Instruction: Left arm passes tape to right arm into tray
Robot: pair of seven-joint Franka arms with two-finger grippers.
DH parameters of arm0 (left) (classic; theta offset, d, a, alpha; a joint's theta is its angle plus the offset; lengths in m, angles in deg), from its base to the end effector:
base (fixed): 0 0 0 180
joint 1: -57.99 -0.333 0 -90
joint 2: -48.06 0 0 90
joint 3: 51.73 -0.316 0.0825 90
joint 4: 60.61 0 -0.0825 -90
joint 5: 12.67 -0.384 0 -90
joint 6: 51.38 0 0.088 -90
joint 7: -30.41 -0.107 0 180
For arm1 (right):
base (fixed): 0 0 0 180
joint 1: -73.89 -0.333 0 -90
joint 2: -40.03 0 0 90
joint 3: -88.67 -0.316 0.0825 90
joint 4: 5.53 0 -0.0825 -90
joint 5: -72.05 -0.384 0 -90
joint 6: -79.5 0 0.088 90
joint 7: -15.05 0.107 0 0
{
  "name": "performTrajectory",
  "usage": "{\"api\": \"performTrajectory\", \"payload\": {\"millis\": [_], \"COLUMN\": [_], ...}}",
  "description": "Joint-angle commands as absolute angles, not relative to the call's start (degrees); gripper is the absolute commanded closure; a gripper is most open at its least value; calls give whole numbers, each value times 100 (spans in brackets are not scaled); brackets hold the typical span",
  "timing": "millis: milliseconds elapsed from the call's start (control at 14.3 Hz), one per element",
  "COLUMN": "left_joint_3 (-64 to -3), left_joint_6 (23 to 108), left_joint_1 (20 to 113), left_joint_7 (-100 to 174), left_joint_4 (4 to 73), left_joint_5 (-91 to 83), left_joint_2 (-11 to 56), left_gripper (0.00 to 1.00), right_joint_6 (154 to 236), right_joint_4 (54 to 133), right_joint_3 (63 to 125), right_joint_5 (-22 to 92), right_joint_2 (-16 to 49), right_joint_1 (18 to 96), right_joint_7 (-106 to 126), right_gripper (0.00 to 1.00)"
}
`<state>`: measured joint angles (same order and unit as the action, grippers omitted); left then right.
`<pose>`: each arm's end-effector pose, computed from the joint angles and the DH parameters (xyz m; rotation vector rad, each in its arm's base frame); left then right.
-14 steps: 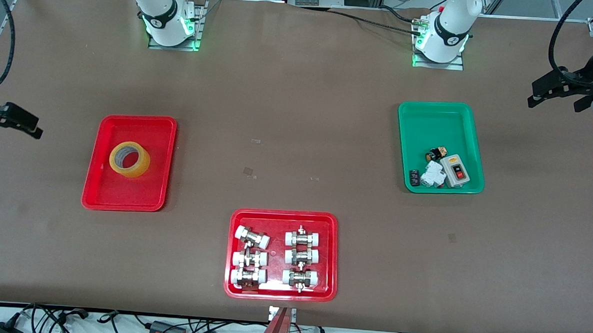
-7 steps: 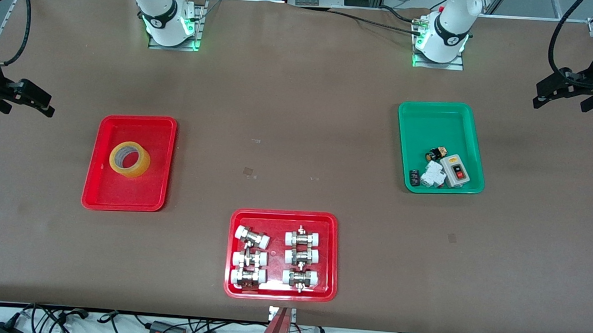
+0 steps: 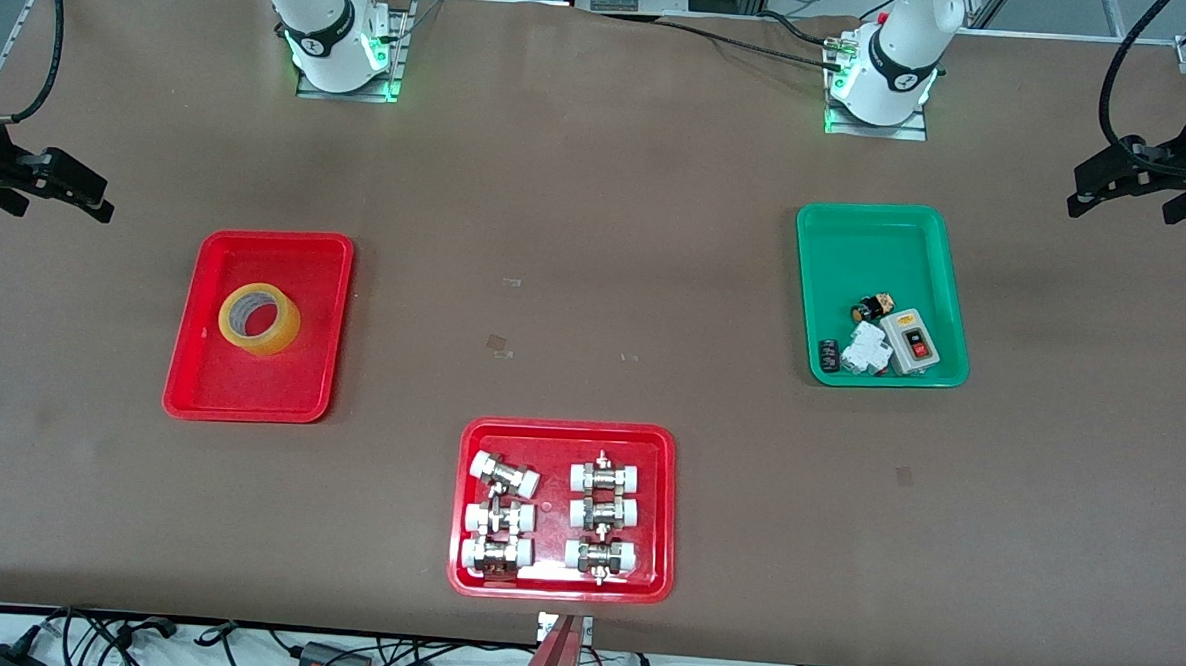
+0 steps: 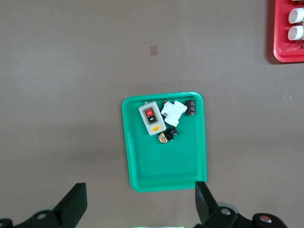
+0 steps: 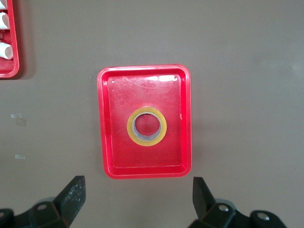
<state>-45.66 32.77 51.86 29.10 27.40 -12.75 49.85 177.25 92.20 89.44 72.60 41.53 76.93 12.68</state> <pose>0.5344 -0.0003 0.6489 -3.1366 0.0339 0.0570 0.5544 -0.0379 0.5868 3.1305 -0.0375 0.0407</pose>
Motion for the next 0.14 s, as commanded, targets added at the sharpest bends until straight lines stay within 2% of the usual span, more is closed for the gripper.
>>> {"api": "performTrajectory", "payload": {"millis": [0, 70], "left_joint_3": [-4540, -4548], "left_joint_6": [3229, 3229], "left_joint_1": [5140, 5140], "left_joint_7": [2821, 2821], "left_joint_4": [2587, 2587], "left_joint_5": [-1320, -1311], "left_joint_2": [4921, 4921], "left_gripper": [0, 0], "right_joint_6": [17645, 17645], "right_joint_4": [9309, 9317], "right_joint_3": [8946, 8946], "right_joint_5": [7240, 7240], "right_joint_2": [4311, 4319], "right_joint_1": [7679, 7679], "right_joint_7": [1268, 1268], "right_gripper": [0, 0]}}
